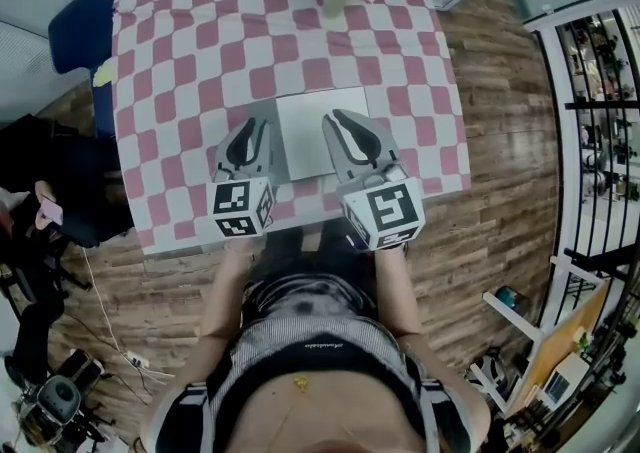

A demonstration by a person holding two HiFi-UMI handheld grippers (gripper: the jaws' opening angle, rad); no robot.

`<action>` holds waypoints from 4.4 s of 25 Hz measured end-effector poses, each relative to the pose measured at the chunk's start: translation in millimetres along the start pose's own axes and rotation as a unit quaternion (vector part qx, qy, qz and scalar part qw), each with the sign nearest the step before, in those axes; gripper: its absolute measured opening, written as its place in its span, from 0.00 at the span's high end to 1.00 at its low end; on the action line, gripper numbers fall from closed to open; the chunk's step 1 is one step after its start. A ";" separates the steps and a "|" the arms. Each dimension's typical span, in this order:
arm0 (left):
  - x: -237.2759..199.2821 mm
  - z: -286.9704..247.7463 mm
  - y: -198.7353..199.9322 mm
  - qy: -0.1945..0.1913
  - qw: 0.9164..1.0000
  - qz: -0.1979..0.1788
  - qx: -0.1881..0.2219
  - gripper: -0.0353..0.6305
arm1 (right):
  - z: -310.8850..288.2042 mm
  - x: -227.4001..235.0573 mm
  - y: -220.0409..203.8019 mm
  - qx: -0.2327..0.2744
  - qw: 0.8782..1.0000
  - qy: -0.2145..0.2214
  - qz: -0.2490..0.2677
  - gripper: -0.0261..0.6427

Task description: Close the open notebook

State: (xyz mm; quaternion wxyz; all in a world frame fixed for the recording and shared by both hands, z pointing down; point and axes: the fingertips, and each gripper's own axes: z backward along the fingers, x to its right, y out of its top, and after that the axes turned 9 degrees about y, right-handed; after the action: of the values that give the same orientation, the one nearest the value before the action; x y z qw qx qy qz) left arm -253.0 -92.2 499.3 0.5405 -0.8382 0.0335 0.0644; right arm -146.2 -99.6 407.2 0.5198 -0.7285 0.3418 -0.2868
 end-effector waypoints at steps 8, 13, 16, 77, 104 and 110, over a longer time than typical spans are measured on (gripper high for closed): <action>-21.6 -8.4 -34.5 0.015 0.999 -0.001 -0.042 0.82 | -1.6 -2.4 -9.7 -0.010 1.000 -0.005 -0.008 0.89; -33.3 -12.9 -59.6 0.023 0.997 0.012 -0.078 0.82 | -0.9 -2.7 -13.5 -0.013 1.000 -0.011 -0.013 0.89; -38.0 -15.5 -75.3 0.025 0.995 0.014 -0.097 0.82 | -1.3 -4.3 -15.4 -0.015 1.000 -0.012 -0.014 0.89; -31.6 -18.9 -130.8 -0.050 0.976 0.119 -0.174 0.82 | 35.4 18.1 -30.4 -0.033 0.998 -0.045 -0.021 0.89; 34.3 -4.4 -70.8 -0.090 0.993 0.053 -0.056 0.85 | 60.6 17.6 -24.9 -0.018 0.998 -0.063 -0.022 0.89; 37.8 0.2 -72.1 -0.078 0.992 0.084 -0.048 0.85 | 63.6 16.0 -25.2 -0.017 0.997 -0.065 -0.023 0.89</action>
State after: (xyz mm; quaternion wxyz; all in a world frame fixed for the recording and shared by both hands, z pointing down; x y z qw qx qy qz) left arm -206.6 -61.7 558.8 0.4936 -0.8496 0.0586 0.1763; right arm -82.4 -70.9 413.4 0.5222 -0.7618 0.2952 -0.2446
